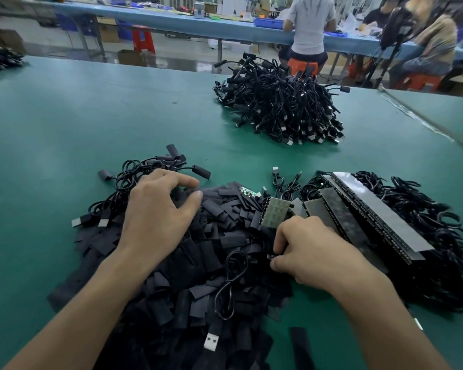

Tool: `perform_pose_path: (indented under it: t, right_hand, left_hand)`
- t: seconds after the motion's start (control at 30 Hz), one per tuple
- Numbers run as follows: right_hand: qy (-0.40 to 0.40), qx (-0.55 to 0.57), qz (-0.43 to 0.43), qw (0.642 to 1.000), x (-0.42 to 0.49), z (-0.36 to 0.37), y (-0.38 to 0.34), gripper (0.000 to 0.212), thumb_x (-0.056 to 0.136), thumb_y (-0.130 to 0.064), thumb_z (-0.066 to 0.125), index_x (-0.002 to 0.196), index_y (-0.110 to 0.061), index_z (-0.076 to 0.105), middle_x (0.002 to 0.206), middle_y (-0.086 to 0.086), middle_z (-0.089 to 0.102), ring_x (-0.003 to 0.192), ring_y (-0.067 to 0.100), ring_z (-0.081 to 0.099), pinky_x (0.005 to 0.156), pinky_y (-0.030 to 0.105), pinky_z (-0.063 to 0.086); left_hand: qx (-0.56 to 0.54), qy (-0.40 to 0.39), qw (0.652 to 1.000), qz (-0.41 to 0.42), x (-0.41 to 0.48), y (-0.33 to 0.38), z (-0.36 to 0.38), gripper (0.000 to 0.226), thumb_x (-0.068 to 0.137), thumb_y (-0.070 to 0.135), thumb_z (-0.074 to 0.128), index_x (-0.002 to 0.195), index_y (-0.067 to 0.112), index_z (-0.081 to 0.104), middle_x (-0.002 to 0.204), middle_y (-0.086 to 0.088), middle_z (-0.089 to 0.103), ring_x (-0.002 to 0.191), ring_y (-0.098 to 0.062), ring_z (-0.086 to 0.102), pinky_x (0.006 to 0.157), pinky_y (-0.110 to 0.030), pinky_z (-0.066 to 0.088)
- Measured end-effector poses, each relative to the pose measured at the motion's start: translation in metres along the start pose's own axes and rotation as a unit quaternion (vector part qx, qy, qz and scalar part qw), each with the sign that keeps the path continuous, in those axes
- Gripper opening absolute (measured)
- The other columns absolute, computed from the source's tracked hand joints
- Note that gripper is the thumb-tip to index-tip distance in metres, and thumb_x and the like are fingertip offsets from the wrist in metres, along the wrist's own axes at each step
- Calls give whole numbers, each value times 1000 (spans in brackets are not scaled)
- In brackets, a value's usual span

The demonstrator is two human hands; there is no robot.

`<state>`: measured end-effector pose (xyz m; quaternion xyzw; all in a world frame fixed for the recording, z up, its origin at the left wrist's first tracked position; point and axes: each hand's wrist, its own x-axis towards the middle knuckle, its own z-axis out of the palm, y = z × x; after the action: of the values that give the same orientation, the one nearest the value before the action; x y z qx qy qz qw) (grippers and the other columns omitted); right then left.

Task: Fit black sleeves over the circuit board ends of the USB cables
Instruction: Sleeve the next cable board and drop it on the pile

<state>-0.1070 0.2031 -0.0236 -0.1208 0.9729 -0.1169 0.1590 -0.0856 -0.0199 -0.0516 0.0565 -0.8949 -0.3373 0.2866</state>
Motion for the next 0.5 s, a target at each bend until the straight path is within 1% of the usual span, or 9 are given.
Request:
perform_pose_path:
  t: [0.07,0.1,0.13,0.2,0.27,0.33,0.4,0.43,0.5]
  right_hand:
    - [17,-7,-16,1000,-1,0,0,8,86,-27,65,83,-20,68,87,1,66,80,25,66,75,41,59]
    - [31,-5,-25,999,-1,0,0,10,88,-28,62,85,-21,69,90,1,66,85,25,66,78,41,58]
    - [52,1,-33,998,0,-1,0,12,91,-31,59,88,-23,68,94,1,65,89,26,65,81,42,56]
    - [112,29,-52,992,0,-3,0,12,94,-34,55,90,-26,62,97,-1,64,91,27,63,85,43,53]
    - [172,95,-87,977,0,-6,1,9,95,-34,55,89,-29,58,91,-4,64,84,24,65,80,42,54]
    - [215,167,-136,953,-2,-9,0,6,93,-29,62,88,-32,63,79,-11,66,74,10,66,73,32,54]
    - [226,235,-187,927,-4,-13,-6,11,88,-20,71,86,-30,71,73,-17,68,70,0,65,66,13,47]
    - [217,276,-206,913,-5,-14,-8,13,86,-16,73,86,-29,74,73,-19,69,69,-1,65,66,11,46]
    - [180,374,-232,880,-6,-14,-12,14,86,-12,75,88,-26,76,74,-11,73,69,5,68,67,19,52]
  left_hand:
    - [-74,-34,997,-8,-3,8,3,8,83,24,77,90,26,74,86,17,67,74,5,60,67,-6,40]
    - [-116,-63,991,-13,-5,12,4,10,82,25,78,91,26,75,81,16,68,68,7,59,63,-5,40]
    - [-156,-98,983,-17,-7,15,5,14,81,28,79,94,26,75,79,14,70,66,7,60,62,-6,41]
    - [-217,-169,961,-18,-9,18,8,22,80,29,81,101,27,74,85,11,74,76,1,67,66,-11,48]
    - [-247,-226,942,-15,-12,21,10,25,80,26,82,104,28,73,89,10,75,83,-6,71,73,-19,54]
    - [-252,-259,932,-15,-13,22,13,24,80,24,82,102,29,73,89,9,76,84,-5,71,75,-18,54]
    - [-245,-271,931,-14,-14,21,15,18,82,23,80,97,31,72,86,10,75,79,-3,69,72,-16,51]
    - [-246,-277,929,-13,-14,21,16,14,84,24,78,95,31,72,82,12,74,73,-1,67,69,-15,48]
    - [-258,-287,923,-6,-14,20,17,4,87,26,74,89,30,73,70,16,67,58,1,54,60,-12,41]
